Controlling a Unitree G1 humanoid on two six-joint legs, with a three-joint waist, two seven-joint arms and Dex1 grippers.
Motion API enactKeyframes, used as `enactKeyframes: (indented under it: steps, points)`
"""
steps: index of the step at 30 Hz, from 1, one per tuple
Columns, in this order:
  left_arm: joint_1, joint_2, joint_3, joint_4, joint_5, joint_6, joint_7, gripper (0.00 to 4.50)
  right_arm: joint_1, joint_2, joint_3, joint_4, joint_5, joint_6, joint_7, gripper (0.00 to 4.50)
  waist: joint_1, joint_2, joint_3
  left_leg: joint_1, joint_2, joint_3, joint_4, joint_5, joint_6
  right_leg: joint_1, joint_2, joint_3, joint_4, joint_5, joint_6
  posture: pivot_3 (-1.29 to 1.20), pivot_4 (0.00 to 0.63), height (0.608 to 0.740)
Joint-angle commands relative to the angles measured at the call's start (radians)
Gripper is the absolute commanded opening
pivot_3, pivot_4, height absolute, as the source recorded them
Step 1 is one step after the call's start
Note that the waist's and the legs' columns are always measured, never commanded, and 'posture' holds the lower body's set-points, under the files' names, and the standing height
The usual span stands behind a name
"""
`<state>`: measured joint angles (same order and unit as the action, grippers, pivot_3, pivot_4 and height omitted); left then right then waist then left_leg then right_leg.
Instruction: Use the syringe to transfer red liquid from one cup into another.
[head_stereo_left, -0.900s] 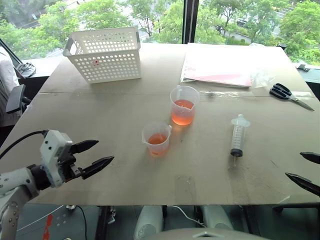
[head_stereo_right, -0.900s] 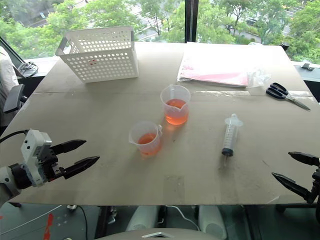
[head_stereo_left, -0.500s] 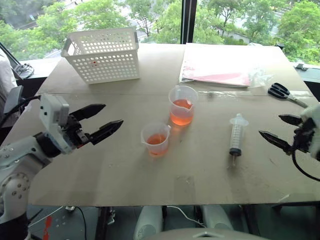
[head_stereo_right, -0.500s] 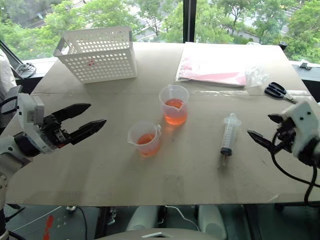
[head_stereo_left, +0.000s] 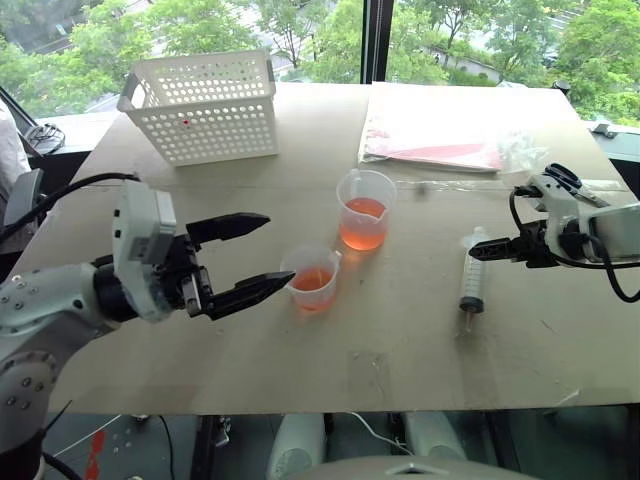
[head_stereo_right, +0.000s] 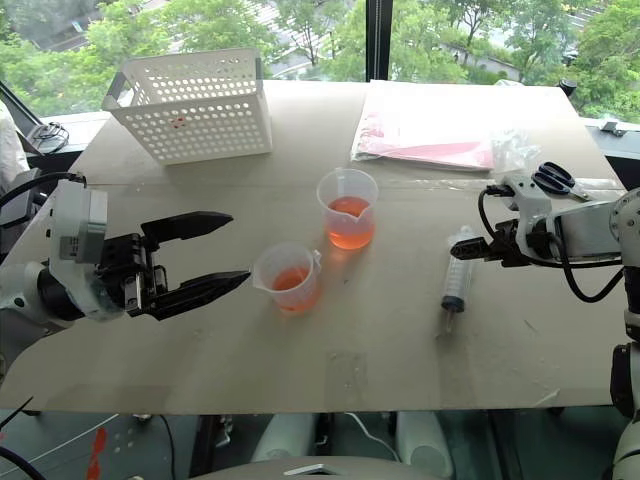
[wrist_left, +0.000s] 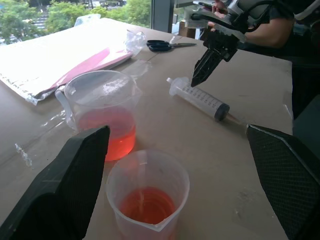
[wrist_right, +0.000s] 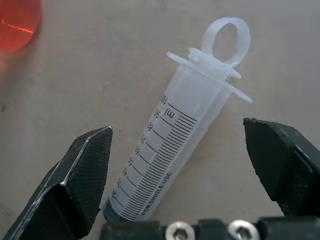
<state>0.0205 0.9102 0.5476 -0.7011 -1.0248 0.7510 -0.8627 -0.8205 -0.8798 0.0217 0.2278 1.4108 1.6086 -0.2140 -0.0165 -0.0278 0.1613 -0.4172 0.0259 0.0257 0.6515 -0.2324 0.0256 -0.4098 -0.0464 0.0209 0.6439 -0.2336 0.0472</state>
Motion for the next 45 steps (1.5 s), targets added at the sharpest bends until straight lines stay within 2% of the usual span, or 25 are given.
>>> enactKeyframes:
  steps: [1, 5, 12, 15, 19, 20, 24, 26, 29, 31, 36, 37, 38, 40, 43, 45]
  points:
    - [0.020, -0.008, 0.018, -0.050, -0.013, -0.030, 0.016, 4.43, -0.070, 0.030, 0.029, 0.120, 0.205, 0.006, -0.276, 4.50, 0.000, 0.000, 0.000, 0.000, 0.000, 0.000, 0.000, 0.000, 0.000, 0.000, 0.000, 0.000, 0.000, 0.001, 0.001, 0.00, 0.150, 0.740]
    - [0.014, -0.012, 0.003, -0.069, -0.029, -0.028, 0.061, 4.43, -0.090, 0.067, 0.065, 0.187, 0.380, -0.067, -0.532, 4.50, 0.003, 0.000, 0.000, -0.001, 0.000, -0.001, 0.000, 0.000, 0.000, 0.000, 0.001, -0.001, 0.000, 0.002, 0.003, 0.00, 0.150, 0.740]
    - [0.025, -0.014, 0.006, -0.102, -0.075, -0.016, 0.145, 4.43, -0.083, 0.107, 0.131, 0.197, 0.554, -0.203, -0.818, 4.50, 0.002, 0.000, 0.000, -0.001, 0.000, -0.002, 0.000, 0.000, 0.000, 0.000, 0.001, -0.001, 0.000, 0.002, 0.003, 0.00, 0.150, 0.740]
    - [0.044, -0.012, 0.020, -0.114, -0.093, -0.021, 0.169, 4.50, -0.058, 0.113, 0.148, 0.192, 0.561, -0.202, -0.844, 3.70, 0.002, 0.000, 0.000, -0.001, 0.000, -0.001, 0.000, 0.000, 0.000, 0.000, 0.001, -0.001, 0.000, 0.002, 0.003, 0.00, 0.150, 0.740]
    - [0.060, -0.006, 0.030, -0.121, -0.107, -0.028, 0.189, 4.50, -0.040, 0.095, 0.171, 0.161, 0.561, -0.164, -0.805, 1.82, 0.002, 0.000, 0.000, -0.001, 0.000, -0.001, 0.000, 0.000, 0.000, 0.000, 0.001, -0.001, -0.001, 0.002, 0.003, 0.00, 0.150, 0.740]
    - [0.058, -0.005, 0.029, -0.120, -0.109, -0.030, 0.194, 4.50, -0.036, 0.088, 0.176, 0.151, 0.561, -0.157, -0.792, 1.55, 0.002, 0.000, 0.000, -0.001, 0.000, -0.002, 0.000, 0.000, 0.000, 0.000, 0.001, -0.001, -0.001, 0.002, 0.003, 0.00, 0.150, 0.740]
    - [0.046, -0.009, 0.017, -0.108, -0.113, -0.040, 0.214, 4.50, -0.033, 0.040, 0.199, 0.051, 0.533, -0.113, -0.659, 1.47, 0.003, 0.000, 0.000, -0.001, 0.000, -0.002, 0.000, 0.000, 0.000, 0.000, 0.001, -0.002, -0.001, 0.002, 0.003, 0.00, 0.150, 0.740]
    - [0.034, -0.016, 0.017, -0.093, -0.122, -0.043, 0.234, 4.50, -0.027, 0.023, 0.140, -0.073, 0.527, -0.093, -0.479, 1.47, 0.004, 0.001, 0.001, -0.001, 0.000, -0.002, 0.000, 0.000, 0.000, 0.000, 0.001, -0.002, -0.001, 0.002, 0.003, 0.00, 0.150, 0.740]
    - [0.022, -0.038, 0.028, -0.054, -0.096, -0.056, 0.277, 4.50, -0.069, 0.027, -0.020, -0.229, 0.499, -0.166, -0.203, 1.47, 0.001, 0.003, 0.001, -0.002, 0.001, -0.002, 0.000, 0.000, 0.000, 0.000, 0.002, -0.002, -0.001, 0.002, 0.004, 0.00, 0.150, 0.740]
    - [0.021, -0.063, 0.039, -0.019, -0.071, -0.070, 0.310, 4.50, -0.100, 0.058, -0.128, -0.323, 0.424, -0.271, -0.031, 1.47, 0.001, 0.003, 0.002, -0.001, 0.002, -0.002, 0.000, 0.000, 0.000, 0.000, 0.002, -0.002, -0.001, 0.002, 0.004, 0.00, 0.150, 0.740]
    - [-0.015, -0.091, 0.030, 0.027, -0.043, -0.094, 0.351, 4.50, -0.127, 0.199, -0.212, -0.393, 0.215, -0.522, 0.165, 1.47, 0.004, -0.001, -0.001, -0.001, 0.007, -0.002, 0.000, 0.000, 0.000, 0.000, 0.004, -0.002, -0.001, 0.002, 0.004, 0.00, 0.150, 0.740]
    - [-0.030, -0.090, 0.025, 0.039, -0.039, -0.096, 0.360, 4.50, -0.143, 0.236, -0.185, -0.398, 0.117, -0.586, 0.182, 1.47, 0.004, -0.001, -0.001, -0.001, 0.007, -0.001, 0.000, 0.000, 0.000, 0.000, 0.003, -0.002, -0.001, 0.002, 0.003, 0.00, 0.150, 0.740]
    - [-0.043, -0.081, 0.022, 0.047, -0.046, -0.085, 0.368, 4.50, -0.145, 0.278, -0.117, -0.414, -0.071, -0.705, 0.197, 1.47, 0.003, -0.001, -0.001, -0.001, 0.007, -0.001, 0.000, 0.000, 0.000, 0.000, 0.003, -0.002, -0.001, 0.002, 0.003, 0.00, 0.150, 0.740]
    - [-0.069, -0.068, 0.014, 0.063, -0.047, -0.068, 0.381, 4.50, -0.128, 0.344, -0.006, -0.428, -0.350, -0.872, 0.225, 1.47, 0.002, -0.001, -0.001, -0.001, 0.007, 0.000, 0.001, 0.000, 0.000, -0.001, 0.004, -0.001, -0.001, 0.002, 0.003, 0.00, 0.150, 0.740]
    - [-0.114, -0.061, 0.013, 0.095, -0.050, -0.055, 0.414, 4.50, -0.085, 0.460, 0.042, -0.405, -0.520, -1.009, 0.238, 1.47, 0.002, -0.001, -0.001, -0.001, 0.008, 0.001, -0.001, 0.000, 0.000, -0.003, 0.004, -0.001, 0.000, 0.002, 0.003, 0.00, 0.150, 0.740]
    - [-0.143, -0.048, 0.013, 0.113, -0.045, -0.049, 0.423, 4.50, -0.061, 0.495, 0.085, -0.386, -0.648, -1.084, 0.265, 1.47, 0.003, 0.000, 0.000, -0.002, 0.008, 0.001, -0.001, 0.000, 0.000, -0.004, 0.004, -0.001, 0.001, 0.002, 0.003, 0.00, 0.150, 0.740]
